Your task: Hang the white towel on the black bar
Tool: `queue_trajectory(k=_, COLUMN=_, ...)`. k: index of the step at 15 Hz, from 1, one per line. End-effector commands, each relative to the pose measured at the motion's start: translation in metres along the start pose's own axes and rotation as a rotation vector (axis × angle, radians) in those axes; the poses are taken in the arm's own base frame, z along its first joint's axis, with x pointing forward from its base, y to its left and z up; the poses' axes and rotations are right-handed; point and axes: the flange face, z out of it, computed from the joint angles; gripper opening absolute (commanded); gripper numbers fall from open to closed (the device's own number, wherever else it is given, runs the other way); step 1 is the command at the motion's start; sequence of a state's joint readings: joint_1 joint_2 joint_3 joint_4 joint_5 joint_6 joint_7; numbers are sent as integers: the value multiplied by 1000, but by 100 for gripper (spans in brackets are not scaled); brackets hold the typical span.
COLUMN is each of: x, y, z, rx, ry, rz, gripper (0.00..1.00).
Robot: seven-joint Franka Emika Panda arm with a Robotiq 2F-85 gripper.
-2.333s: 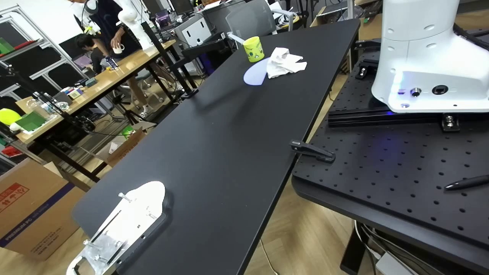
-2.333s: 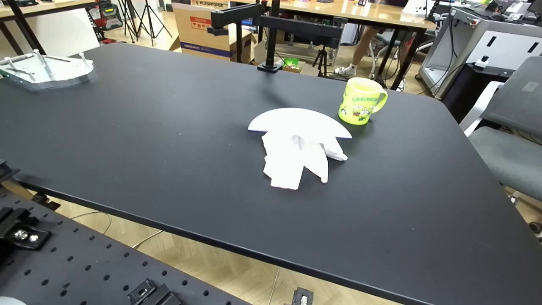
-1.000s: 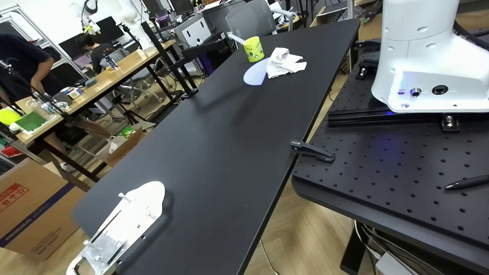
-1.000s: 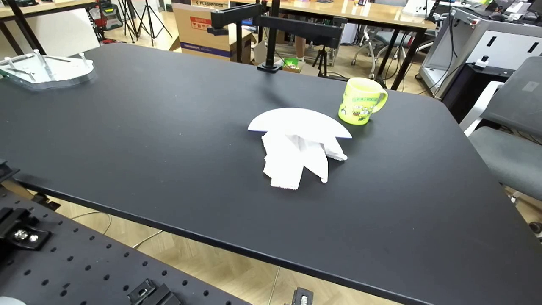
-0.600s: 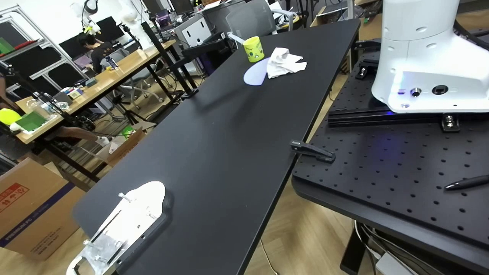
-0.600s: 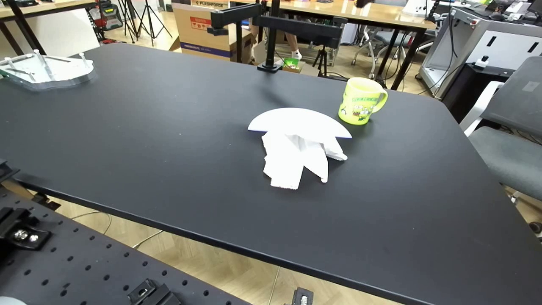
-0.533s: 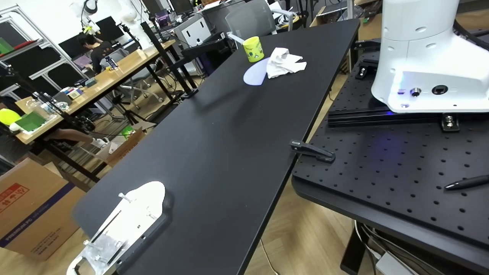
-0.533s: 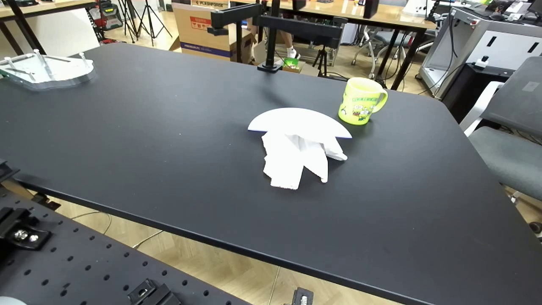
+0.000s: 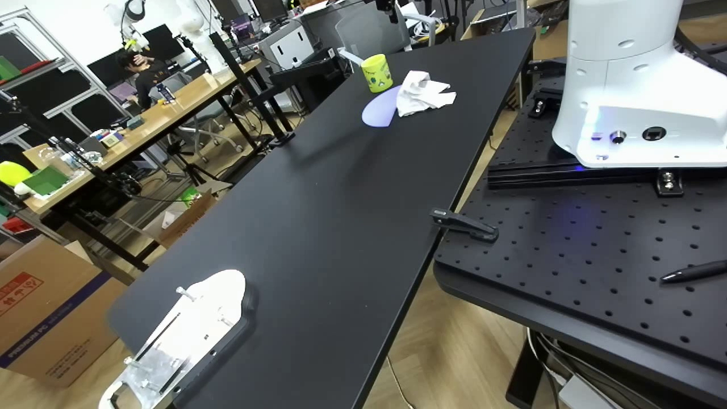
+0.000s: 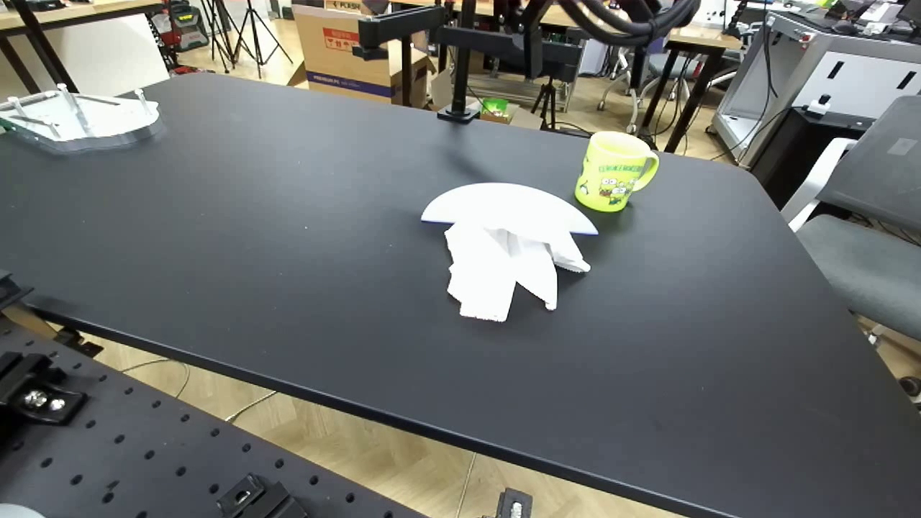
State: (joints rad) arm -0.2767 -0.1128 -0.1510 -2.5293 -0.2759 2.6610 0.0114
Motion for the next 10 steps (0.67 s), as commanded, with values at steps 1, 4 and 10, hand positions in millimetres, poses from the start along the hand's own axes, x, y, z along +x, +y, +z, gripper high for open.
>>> queue_trajectory(k=1, x=1, y=-4, z=4, rx=-6, ry=-4, rz=-15, gripper=100)
queue_trajectory(k=4, x=2, y=-9, z=10, rx=-9, ry=-9, rz=-31, gripper=100)
queue_trajectory(k=10, x=12, y=-9, z=35, rx=47, ry=-14, rz=55, gripper=100)
